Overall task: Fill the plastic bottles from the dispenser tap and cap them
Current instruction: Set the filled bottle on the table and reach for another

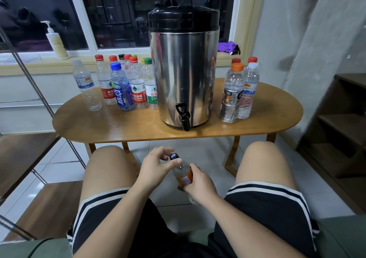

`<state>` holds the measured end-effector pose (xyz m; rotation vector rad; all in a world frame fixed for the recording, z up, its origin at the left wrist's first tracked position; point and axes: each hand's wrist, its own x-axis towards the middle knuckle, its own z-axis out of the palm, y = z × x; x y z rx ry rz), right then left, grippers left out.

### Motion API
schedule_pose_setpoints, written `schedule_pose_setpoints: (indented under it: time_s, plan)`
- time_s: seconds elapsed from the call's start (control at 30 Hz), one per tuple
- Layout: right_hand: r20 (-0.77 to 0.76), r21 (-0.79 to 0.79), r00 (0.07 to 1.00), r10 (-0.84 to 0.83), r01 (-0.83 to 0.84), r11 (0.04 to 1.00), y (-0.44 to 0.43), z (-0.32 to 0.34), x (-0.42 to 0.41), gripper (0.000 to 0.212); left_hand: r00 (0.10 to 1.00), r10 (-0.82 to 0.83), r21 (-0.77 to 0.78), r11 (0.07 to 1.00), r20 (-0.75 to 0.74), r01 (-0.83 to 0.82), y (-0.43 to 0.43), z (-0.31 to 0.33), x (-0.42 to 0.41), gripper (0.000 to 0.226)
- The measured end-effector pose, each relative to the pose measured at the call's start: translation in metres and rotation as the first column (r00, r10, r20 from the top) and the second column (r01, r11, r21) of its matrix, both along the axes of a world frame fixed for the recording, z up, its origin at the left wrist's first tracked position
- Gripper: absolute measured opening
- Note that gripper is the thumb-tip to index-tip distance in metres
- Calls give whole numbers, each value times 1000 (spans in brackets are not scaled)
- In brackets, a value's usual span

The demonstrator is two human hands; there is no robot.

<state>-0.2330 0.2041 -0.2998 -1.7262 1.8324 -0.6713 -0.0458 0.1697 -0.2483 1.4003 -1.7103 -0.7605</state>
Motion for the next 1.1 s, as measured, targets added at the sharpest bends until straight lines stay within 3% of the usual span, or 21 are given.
schedule_pose_setpoints:
  time_s: [0.17, 0.33, 0.47, 0.63, 0.8, 0.93, 1.1]
  plan:
    - [3, 5, 1000, 14, -14, 1000, 0, 0, 1, 65, 999, -9, 29, 1000, -44, 10, 1, 1, 2, 19]
    - [19, -9, 1000, 22, -22, 1000, 1, 0, 0, 64, 995, -32, 55, 998, -96, 38, 2, 2, 1, 33]
    - [34, -22, 999, 28, -27, 999, 2, 0, 1, 61, 991, 32, 25, 999, -133, -29, 2, 2, 0, 26]
    - [55, -21, 998, 12, -11, 1000, 1, 1, -2, 60, 981, -35, 93, 994, -189, 54, 4, 7, 2, 29]
    - [18, -50, 999, 46, -45, 998, 3, 2, 0, 65, 989, 59, 68, 996, -133, -50, 5, 4, -3, 31]
    - [2, -66, 999, 54, -54, 996, 4, 3, 2, 68, 976, 165, 97, 984, -140, -152, 0, 1, -2, 50]
    - [-24, -83, 999, 46, -48, 995, 3, 3, 1, 67, 978, 150, 102, 985, -143, -136, -1, 0, 0, 51]
